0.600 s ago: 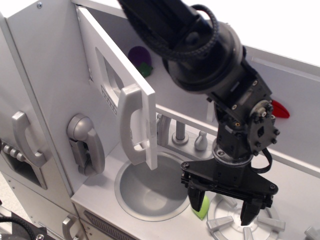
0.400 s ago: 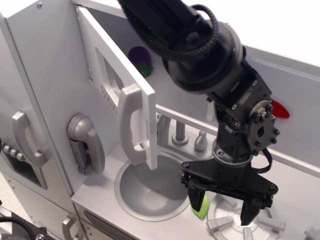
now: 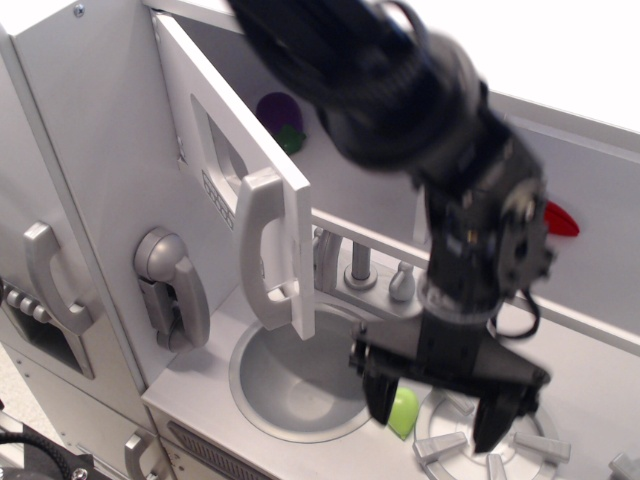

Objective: Close microwave

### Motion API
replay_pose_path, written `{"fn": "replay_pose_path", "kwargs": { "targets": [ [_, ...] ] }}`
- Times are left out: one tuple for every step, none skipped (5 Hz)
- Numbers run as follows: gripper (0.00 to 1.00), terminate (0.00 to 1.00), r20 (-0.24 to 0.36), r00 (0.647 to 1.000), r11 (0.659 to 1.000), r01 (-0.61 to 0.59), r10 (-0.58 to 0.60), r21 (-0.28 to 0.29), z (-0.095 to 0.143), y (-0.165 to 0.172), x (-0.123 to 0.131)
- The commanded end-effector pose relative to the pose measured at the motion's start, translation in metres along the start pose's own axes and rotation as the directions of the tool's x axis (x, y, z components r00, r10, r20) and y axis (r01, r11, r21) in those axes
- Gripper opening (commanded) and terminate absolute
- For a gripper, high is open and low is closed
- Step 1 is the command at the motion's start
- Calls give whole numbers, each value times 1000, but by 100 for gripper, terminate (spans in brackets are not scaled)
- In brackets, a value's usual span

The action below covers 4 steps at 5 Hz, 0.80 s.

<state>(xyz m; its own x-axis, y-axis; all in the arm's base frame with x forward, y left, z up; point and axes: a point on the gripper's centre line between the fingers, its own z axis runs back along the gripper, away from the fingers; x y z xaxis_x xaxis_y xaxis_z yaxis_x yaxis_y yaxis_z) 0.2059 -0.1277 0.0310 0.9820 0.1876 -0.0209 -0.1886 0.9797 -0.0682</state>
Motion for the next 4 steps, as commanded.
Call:
{"fn": "replay_pose_path", "kwargs": {
  "targets": [
    [100,0,71,996,968,-33,52,-249,110,27,-10],
    [100,0,82,993,956,-54,81,-288,143,54,-17],
    [100,0,102,990,959,-65,96,-277,148,90,-23],
    [100,0,118,981,977,-137,157,-166,137,125,-17]
  ]
}}
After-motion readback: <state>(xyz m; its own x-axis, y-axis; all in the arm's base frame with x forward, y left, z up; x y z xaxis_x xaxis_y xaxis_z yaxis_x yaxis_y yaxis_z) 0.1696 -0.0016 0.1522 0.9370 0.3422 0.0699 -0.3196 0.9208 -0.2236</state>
